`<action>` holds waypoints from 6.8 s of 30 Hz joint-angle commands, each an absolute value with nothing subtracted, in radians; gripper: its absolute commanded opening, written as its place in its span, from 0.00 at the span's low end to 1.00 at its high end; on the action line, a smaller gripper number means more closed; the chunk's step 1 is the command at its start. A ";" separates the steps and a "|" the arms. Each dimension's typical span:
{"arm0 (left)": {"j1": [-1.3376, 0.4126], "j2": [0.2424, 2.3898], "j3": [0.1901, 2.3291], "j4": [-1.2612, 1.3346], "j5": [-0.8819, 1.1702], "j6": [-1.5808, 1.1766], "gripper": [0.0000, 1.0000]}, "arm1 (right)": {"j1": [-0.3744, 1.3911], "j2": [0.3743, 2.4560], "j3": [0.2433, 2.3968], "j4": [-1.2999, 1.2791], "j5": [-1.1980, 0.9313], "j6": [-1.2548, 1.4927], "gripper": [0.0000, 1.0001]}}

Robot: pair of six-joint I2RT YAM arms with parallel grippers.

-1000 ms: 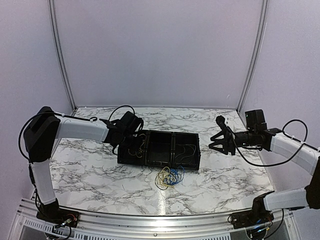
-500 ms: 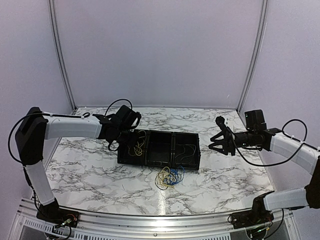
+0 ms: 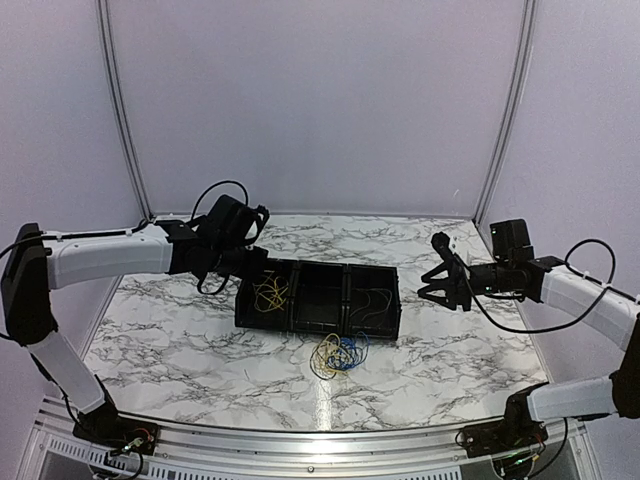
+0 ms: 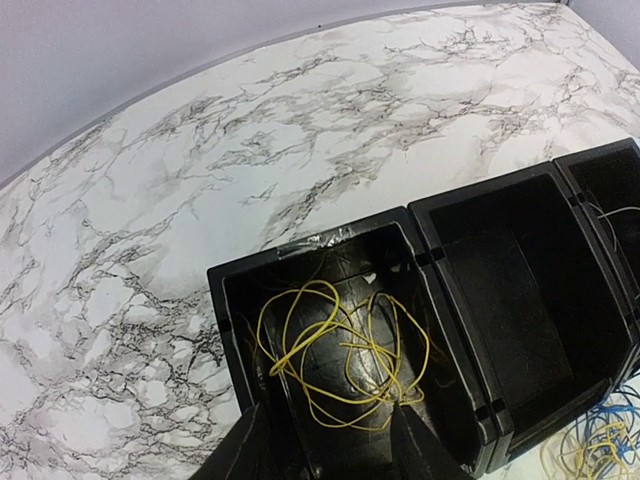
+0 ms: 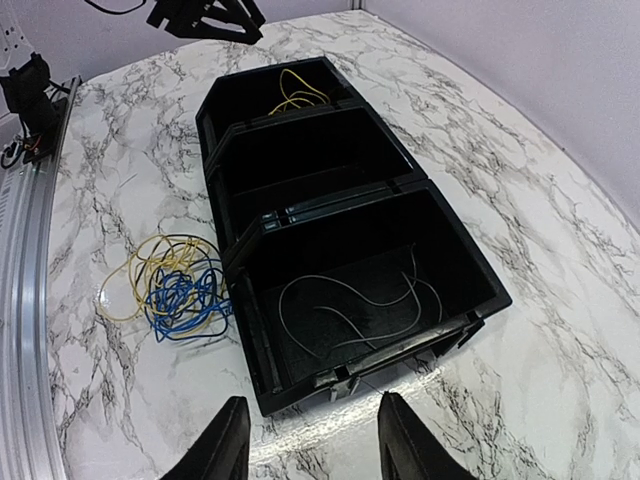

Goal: Untangle the cables

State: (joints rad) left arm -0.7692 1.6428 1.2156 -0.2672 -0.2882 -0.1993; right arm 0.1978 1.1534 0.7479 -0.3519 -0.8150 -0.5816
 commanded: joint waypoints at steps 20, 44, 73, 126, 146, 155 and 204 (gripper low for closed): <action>-1.144 1.325 0.824 -0.009 -0.310 -0.406 0.43 | 0.173 1.120 0.734 -0.344 -0.788 -0.607 0.44; -1.179 1.748 1.025 0.090 -0.162 -0.622 0.41 | 0.344 1.188 0.761 -0.403 -0.761 -0.679 0.44; -1.187 1.485 1.021 0.203 -0.011 -0.311 0.00 | 0.552 1.289 1.106 -0.579 -0.855 -0.588 0.49; -1.212 1.818 0.938 0.764 -0.234 -0.378 0.26 | 0.709 1.463 1.525 -0.844 -1.062 -0.639 0.00; -1.252 1.967 0.716 0.995 -0.161 -0.539 0.11 | 0.494 1.345 1.937 -0.777 -1.205 -0.485 0.00; -1.267 1.803 0.649 1.006 -0.193 -0.517 0.20 | 0.486 1.238 1.610 -0.664 -1.134 -0.489 0.00; -1.193 1.571 0.811 0.866 -0.219 -0.305 0.00 | 0.525 1.101 0.899 -0.321 -0.646 -0.530 0.00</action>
State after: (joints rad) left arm -1.2018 1.6760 0.8593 0.8856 -0.1543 -0.3496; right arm 0.5217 1.1141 0.9146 -0.3992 -0.7643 -0.5426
